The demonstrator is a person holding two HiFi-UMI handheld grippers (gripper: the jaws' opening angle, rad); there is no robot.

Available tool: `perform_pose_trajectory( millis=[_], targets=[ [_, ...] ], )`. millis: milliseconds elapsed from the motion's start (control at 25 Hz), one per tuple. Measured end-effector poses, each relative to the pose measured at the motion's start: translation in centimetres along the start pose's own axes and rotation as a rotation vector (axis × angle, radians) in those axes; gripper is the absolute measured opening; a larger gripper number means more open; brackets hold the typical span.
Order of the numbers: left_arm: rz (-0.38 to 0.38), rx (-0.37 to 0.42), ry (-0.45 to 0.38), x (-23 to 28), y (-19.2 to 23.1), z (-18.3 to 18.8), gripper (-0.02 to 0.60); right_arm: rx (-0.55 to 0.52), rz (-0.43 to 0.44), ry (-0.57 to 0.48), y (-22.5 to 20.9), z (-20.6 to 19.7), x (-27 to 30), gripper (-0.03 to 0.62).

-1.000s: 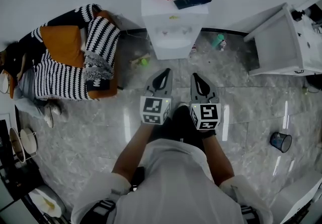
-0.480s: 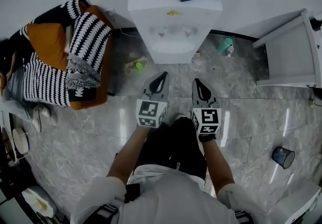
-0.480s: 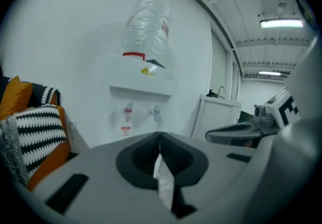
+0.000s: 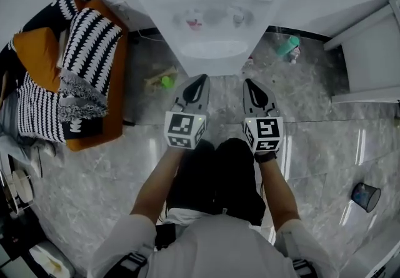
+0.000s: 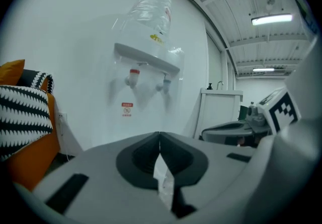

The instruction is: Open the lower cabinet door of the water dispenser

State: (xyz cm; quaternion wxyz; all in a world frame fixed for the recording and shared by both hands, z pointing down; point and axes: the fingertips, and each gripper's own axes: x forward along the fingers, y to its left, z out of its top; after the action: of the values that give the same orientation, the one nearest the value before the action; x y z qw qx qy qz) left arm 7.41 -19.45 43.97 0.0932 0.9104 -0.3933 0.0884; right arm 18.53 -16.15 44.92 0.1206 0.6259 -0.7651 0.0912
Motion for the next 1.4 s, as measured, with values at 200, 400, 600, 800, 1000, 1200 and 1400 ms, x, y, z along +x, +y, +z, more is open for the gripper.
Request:
perform_pose_trajectory(
  millis=[200,400,600,800,1000,1200,1400],
  targets=[
    [-0.018,0.028,-0.027,2.3,1.4,-4.3,0.014,-0.006,0.016,-0.015,-0.8,-4.4,2.7,0.011],
    [-0.020,0.023,-0.039,3.5,2.0,-7.5,0.014,-0.007,0.006,-0.010,-1.9,-7.9,4.1,0.011],
    [-0.041,0.027,-0.031,3.8,2.1,-9.2,0.014,-0.019,0.000,-0.005,-2.3,-9.3,4.9,0.011],
    [-0.079,0.042,-0.028,4.0,1.8,-9.6,0.014,-0.058,0.018,0.013,-2.9,-10.3,5.7,0.012],
    [-0.081,0.024,-0.014,4.2,2.2,-10.4,0.014,-0.128,0.039,0.064,-4.4,-12.7,6.5,0.012],
    [-0.101,0.027,0.002,4.0,1.9,-11.4,0.014,-0.132,0.086,0.078,-6.1,-14.1,6.6,0.012],
    [-0.150,0.028,0.020,4.3,0.9,-11.9,0.014,-0.117,0.126,0.072,-8.3,-14.2,7.2,0.012]
  ],
)
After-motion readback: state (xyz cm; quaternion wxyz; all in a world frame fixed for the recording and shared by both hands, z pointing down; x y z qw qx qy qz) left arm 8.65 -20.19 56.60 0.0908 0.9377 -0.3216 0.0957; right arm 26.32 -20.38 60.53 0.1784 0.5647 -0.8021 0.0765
